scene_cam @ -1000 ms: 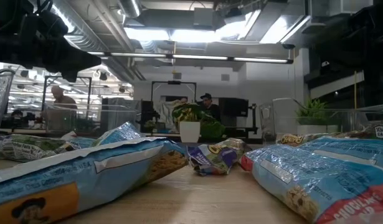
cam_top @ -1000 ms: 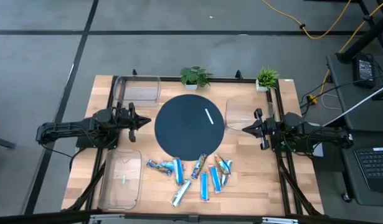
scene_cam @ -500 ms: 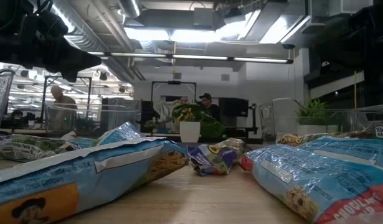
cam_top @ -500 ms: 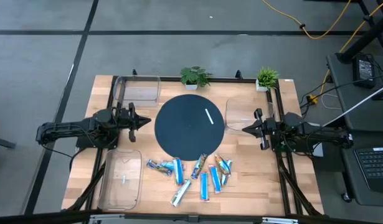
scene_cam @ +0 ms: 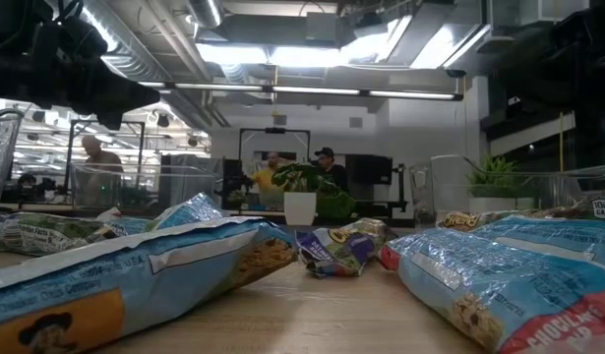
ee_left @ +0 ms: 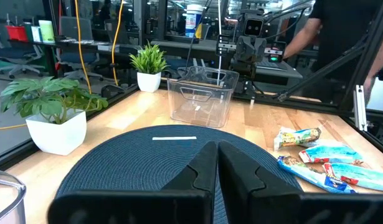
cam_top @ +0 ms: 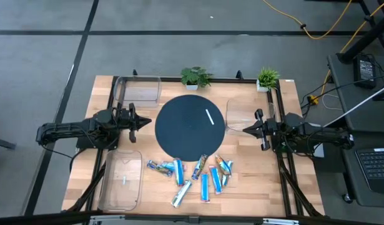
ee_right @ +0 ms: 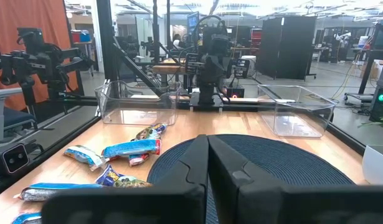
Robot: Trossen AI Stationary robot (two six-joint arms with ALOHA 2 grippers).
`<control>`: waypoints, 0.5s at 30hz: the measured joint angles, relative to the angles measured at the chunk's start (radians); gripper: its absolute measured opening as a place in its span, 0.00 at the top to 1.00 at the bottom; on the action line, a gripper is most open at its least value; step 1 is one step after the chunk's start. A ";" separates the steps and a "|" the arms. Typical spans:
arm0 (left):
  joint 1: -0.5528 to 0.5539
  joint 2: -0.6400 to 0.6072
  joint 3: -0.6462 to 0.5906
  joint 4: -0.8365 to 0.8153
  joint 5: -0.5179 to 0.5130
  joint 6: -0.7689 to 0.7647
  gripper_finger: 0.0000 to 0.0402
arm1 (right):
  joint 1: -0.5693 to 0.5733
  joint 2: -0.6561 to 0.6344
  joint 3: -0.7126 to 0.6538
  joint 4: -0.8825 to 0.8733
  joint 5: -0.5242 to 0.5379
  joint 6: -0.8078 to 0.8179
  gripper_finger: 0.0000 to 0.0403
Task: Pick and place Granola Bars by type
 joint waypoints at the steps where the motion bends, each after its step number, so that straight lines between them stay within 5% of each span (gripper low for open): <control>1: 0.000 0.000 0.000 0.000 0.000 0.000 0.98 | 0.000 0.000 0.000 0.000 0.000 -0.001 0.96; 15: 0.000 0.000 0.000 0.000 0.000 0.000 0.98 | 0.000 0.000 0.000 0.000 0.000 0.000 0.96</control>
